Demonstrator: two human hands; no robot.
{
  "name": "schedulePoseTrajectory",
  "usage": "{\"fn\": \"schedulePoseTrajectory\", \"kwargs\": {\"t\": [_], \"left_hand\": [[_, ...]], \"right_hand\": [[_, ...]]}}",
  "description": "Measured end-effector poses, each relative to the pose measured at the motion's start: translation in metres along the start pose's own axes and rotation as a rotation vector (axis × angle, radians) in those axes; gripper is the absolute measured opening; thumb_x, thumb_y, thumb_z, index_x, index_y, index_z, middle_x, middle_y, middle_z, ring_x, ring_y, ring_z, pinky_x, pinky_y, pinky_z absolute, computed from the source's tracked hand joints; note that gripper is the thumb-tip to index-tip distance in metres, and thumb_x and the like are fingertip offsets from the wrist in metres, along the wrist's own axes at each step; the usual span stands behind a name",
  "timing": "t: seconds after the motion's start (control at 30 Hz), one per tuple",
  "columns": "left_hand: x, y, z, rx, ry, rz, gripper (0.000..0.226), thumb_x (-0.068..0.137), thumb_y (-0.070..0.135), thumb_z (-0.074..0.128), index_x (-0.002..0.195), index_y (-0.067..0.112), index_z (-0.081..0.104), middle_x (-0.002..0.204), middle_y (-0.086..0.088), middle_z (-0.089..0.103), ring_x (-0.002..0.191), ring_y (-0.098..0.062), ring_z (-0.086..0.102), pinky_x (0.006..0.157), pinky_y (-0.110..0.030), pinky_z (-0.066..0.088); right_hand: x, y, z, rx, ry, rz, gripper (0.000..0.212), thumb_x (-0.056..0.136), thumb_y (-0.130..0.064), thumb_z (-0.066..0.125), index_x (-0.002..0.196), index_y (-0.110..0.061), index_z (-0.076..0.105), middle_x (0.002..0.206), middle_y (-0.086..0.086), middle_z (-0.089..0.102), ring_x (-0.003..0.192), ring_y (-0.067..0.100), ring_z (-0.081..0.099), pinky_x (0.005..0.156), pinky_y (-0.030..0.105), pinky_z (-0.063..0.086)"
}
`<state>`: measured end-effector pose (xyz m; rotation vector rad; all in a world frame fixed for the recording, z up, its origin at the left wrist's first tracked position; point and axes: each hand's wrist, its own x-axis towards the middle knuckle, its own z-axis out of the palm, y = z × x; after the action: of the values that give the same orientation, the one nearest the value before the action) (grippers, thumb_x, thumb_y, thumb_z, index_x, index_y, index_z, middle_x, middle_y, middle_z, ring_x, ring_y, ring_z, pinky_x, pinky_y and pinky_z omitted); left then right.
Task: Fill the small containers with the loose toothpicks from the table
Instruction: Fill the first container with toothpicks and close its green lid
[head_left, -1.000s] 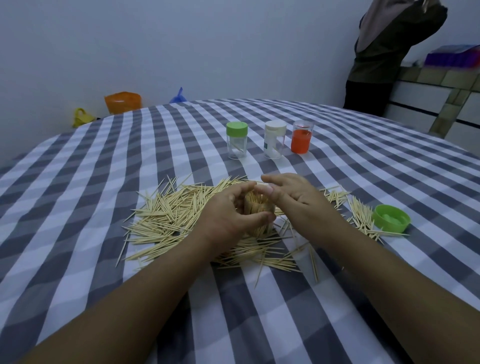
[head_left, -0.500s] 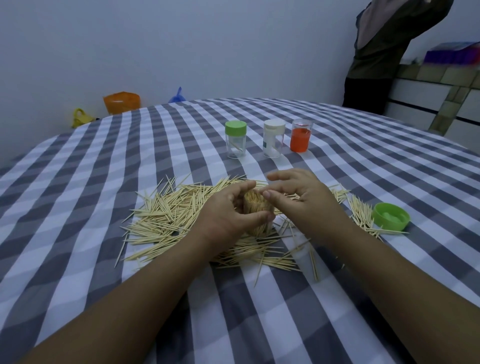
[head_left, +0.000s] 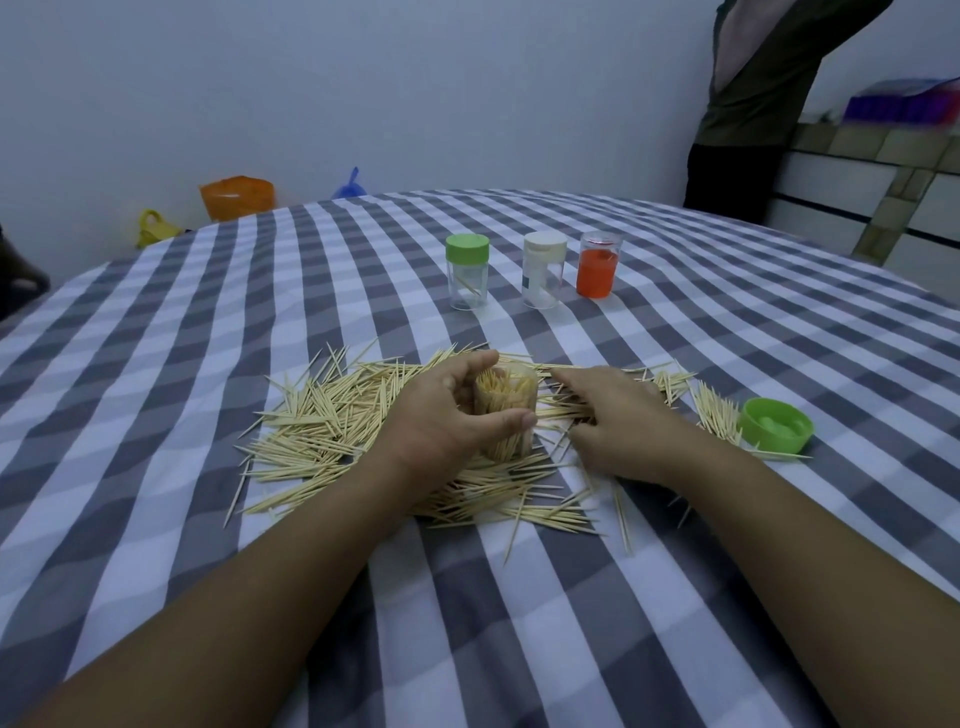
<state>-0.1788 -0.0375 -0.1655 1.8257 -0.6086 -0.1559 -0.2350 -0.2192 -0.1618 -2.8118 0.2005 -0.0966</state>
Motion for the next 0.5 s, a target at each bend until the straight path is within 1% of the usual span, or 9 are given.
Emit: {"fn": "schedulePoseTrajectory", "kwargs": {"t": [0.03,0.07,0.1,0.13,0.23,0.3,0.37,0.43,0.5], "left_hand": [[0.0,0.0,0.0,0.0,0.002,0.0,0.078,0.061,0.026,0.085,0.132,0.018,0.054,0.115,-0.001,0.067,0.104,-0.01,0.065,0.095,-0.029,0.051],[0.0,0.0,0.0,0.0,0.003,0.0,0.077,0.061,0.025,0.085,0.132,0.018,0.054,0.115,-0.002,0.067,0.104,-0.009,0.064,0.095,-0.028,0.051],[0.0,0.0,0.0,0.004,0.004,0.0,0.077,0.062,0.024,0.085,0.132,0.018,0.054,0.115,-0.001,0.066,0.104,-0.009,0.064,0.095,-0.027,0.051],[0.001,0.0,0.0,0.011,0.006,0.002,0.076,0.063,0.024,0.085,0.132,0.018,0.054,0.115,-0.001,0.066,0.104,-0.009,0.064,0.095,-0.026,0.051],[0.001,0.0,0.001,0.026,0.013,0.008,0.076,0.063,0.024,0.085,0.132,0.018,0.054,0.115,0.001,0.066,0.103,-0.007,0.064,0.094,-0.023,0.05],[0.001,0.0,0.001,0.023,0.012,0.007,0.076,0.062,0.025,0.085,0.132,0.019,0.054,0.116,0.002,0.065,0.104,-0.006,0.063,0.093,-0.021,0.05],[0.001,0.0,0.001,0.018,0.011,0.004,0.077,0.062,0.026,0.085,0.132,0.019,0.054,0.116,0.002,0.065,0.104,-0.006,0.063,0.093,-0.022,0.051],[0.001,0.0,0.0,-0.003,0.005,-0.004,0.077,0.063,0.023,0.085,0.132,0.018,0.053,0.115,0.0,0.066,0.103,-0.007,0.064,0.092,-0.023,0.052],[0.001,0.0,0.001,-0.008,-0.001,-0.007,0.077,0.063,0.021,0.085,0.133,0.016,0.053,0.115,-0.001,0.066,0.104,-0.008,0.064,0.093,-0.025,0.052]], "right_hand": [[0.0,0.001,0.001,-0.012,-0.025,0.005,0.068,0.086,-0.02,0.05,0.148,-0.029,0.024,0.15,-0.001,0.034,0.139,0.016,0.024,0.112,0.041,0.013],[-0.001,0.001,0.002,-0.018,-0.047,0.01,0.071,0.086,-0.02,0.05,0.15,-0.027,0.02,0.153,-0.001,0.029,0.142,0.015,0.018,0.113,0.041,0.01],[0.0,0.001,0.002,-0.023,-0.06,0.014,0.071,0.086,-0.02,0.05,0.15,-0.026,0.019,0.153,-0.001,0.028,0.143,0.015,0.017,0.114,0.041,0.008],[0.0,0.001,0.001,-0.028,-0.061,0.015,0.069,0.086,-0.019,0.049,0.149,-0.025,0.022,0.152,0.0,0.03,0.142,0.017,0.02,0.113,0.042,0.01],[0.004,0.005,0.0,-0.121,0.003,-0.029,0.054,0.089,-0.017,0.045,0.142,-0.027,0.039,0.142,-0.002,0.043,0.134,0.02,0.034,0.108,0.04,0.02],[0.008,0.009,0.0,-0.164,0.026,-0.055,0.046,0.094,-0.017,0.042,0.138,-0.028,0.046,0.137,-0.002,0.047,0.128,0.02,0.038,0.107,0.038,0.027],[0.009,0.012,-0.001,-0.152,0.038,-0.071,0.04,0.096,-0.018,0.043,0.133,-0.029,0.053,0.131,-0.002,0.051,0.124,0.019,0.042,0.103,0.037,0.032],[0.01,0.015,-0.002,-0.132,0.06,-0.073,0.037,0.096,-0.022,0.047,0.132,-0.029,0.054,0.132,-0.003,0.051,0.124,0.019,0.041,0.102,0.035,0.032],[0.009,0.016,-0.003,-0.13,0.062,-0.056,0.044,0.094,-0.024,0.05,0.138,-0.028,0.047,0.141,-0.004,0.045,0.131,0.019,0.036,0.105,0.036,0.028]]}}
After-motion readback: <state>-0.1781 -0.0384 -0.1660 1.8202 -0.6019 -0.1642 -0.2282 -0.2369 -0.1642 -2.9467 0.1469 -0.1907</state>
